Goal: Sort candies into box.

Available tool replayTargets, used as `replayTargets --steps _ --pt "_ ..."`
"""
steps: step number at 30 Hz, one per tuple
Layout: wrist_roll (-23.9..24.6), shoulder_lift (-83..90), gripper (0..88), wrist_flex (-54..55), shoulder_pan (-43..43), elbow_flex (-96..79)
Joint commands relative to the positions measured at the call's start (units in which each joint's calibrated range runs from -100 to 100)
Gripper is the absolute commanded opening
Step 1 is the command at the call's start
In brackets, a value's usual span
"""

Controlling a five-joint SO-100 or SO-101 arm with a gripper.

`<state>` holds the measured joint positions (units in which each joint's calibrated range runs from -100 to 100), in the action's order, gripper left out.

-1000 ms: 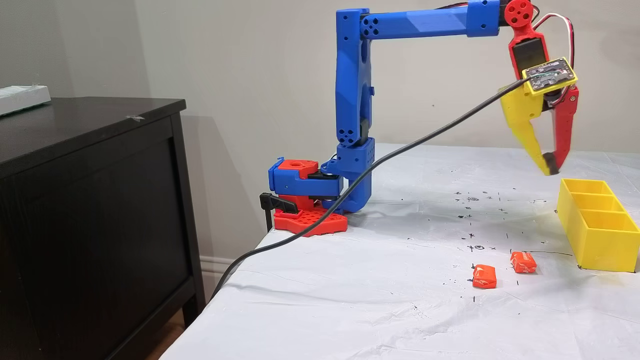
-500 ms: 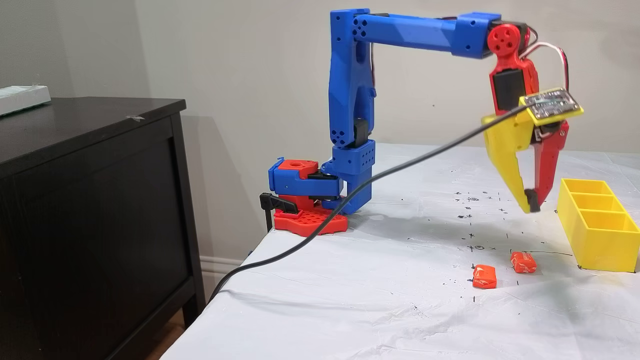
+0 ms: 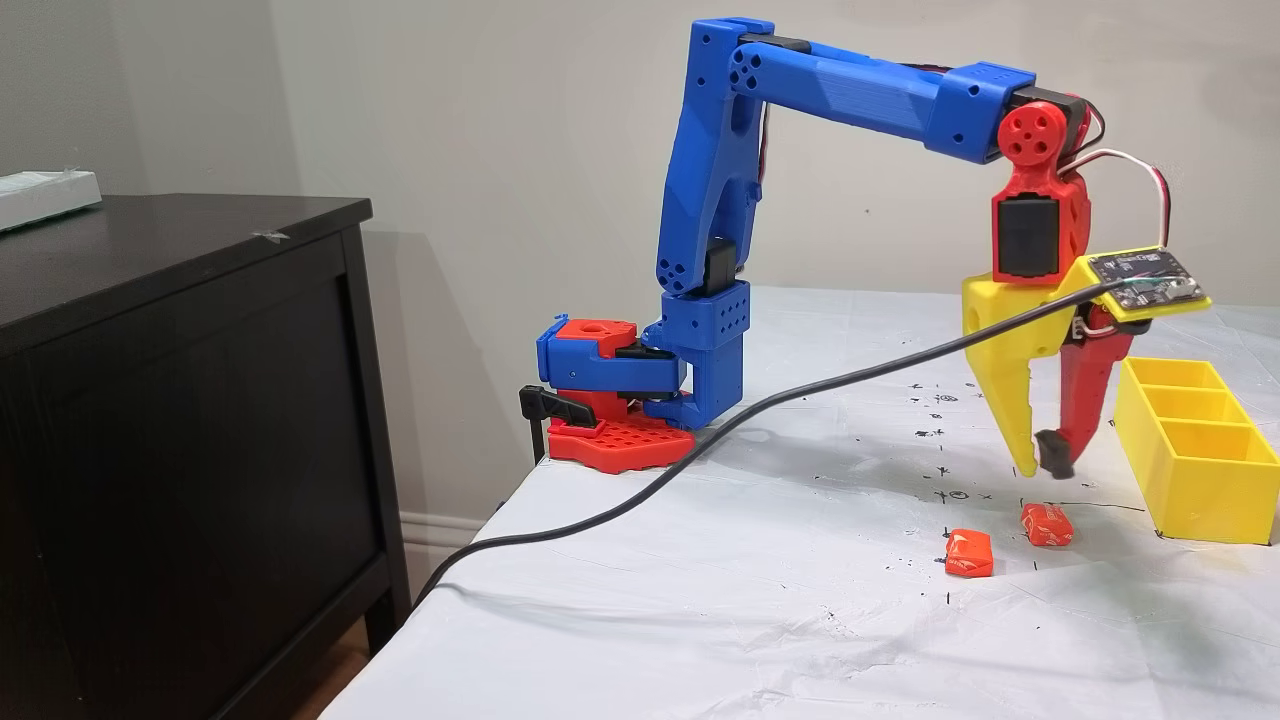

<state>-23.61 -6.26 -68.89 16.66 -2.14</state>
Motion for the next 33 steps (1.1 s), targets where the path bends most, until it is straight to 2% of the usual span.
replayTargets --steps 1,33 --pt "-0.4 -0.4 23.0 -0.7 -0.1 5.5" --pt "-3.0 -11.1 19.2 -0.8 -0.4 10.5"
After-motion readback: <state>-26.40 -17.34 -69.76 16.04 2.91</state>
